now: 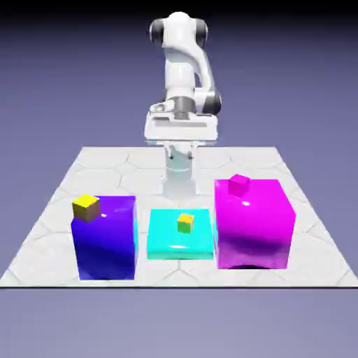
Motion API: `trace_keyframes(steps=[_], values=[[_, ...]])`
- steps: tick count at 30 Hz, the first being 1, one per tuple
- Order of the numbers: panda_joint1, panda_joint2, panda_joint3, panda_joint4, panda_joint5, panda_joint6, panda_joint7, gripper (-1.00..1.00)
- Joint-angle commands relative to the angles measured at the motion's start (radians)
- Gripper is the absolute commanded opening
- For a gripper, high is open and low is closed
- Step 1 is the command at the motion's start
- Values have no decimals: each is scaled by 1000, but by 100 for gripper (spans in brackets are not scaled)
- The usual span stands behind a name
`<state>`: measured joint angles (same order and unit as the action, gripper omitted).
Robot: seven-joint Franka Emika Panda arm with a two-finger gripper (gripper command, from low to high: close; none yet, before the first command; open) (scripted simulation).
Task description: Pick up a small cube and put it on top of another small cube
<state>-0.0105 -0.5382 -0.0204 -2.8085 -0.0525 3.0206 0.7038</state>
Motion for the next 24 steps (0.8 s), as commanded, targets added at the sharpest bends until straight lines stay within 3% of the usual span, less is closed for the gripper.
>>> trace_keyframes(steps=[1,12,24], values=[[-19,26,-17,1,-44,-14,-31,0],[-415,375,-368,119,-319,-181,-274,0],[-427,525,-360,34,-841,-281,-594,0]])
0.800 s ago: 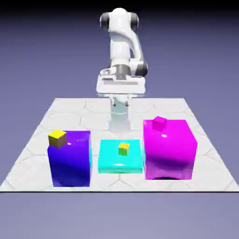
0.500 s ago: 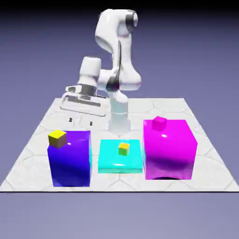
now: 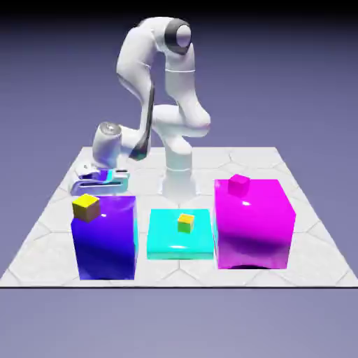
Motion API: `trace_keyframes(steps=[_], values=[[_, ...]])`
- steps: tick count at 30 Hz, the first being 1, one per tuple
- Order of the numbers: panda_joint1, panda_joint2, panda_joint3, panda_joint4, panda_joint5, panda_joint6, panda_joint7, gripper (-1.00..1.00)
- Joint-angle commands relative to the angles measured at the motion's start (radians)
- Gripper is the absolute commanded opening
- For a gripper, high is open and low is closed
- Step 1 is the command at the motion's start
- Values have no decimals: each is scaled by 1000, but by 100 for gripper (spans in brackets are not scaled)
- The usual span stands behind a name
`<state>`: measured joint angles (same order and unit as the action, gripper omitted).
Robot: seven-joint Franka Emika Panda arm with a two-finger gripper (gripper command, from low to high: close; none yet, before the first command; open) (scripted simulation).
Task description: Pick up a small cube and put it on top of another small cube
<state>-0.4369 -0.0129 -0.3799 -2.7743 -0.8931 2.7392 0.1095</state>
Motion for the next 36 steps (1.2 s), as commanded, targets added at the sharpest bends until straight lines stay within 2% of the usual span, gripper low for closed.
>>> trace_keyframes(steps=[1,5,14,15,24,26,28,36], values=[[-1,12,1,-7,-44,-8,-27,0],[-30,34,10,-38,-172,-40,-94,0],[-73,329,-23,85,-478,133,199,0],[-73,329,-23,85,-478,133,199,-100],[-31,39,10,-35,-178,-37,-88,-100],[-30,34,10,-38,-172,-40,-94,-100],[-77,-14,-8,22,-175,-57,-23,-100],[113,-157,190,267,98,-390,76,-100]])
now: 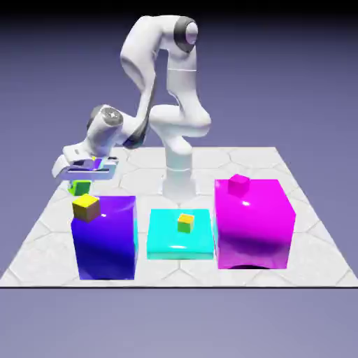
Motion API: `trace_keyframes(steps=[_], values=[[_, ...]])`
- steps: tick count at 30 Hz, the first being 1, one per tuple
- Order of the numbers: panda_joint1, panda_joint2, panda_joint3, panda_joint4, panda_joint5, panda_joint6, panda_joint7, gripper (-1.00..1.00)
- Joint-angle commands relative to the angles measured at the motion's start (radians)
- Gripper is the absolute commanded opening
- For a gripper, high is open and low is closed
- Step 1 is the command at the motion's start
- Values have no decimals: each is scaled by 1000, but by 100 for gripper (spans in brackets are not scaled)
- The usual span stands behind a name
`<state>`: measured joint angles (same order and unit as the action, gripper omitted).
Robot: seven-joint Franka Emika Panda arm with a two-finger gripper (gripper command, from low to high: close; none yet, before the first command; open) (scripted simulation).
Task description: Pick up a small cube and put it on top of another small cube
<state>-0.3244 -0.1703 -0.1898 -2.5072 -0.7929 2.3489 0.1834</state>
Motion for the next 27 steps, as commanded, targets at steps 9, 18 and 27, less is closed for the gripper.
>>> trace_keyframes(steps=[9,18,27], values=[[327,-52,270,140,314,-338,-52,-100],[626,-92,516,256,600,-641,-114,-100],[617,-74,507,137,582,-505,-96,100]])
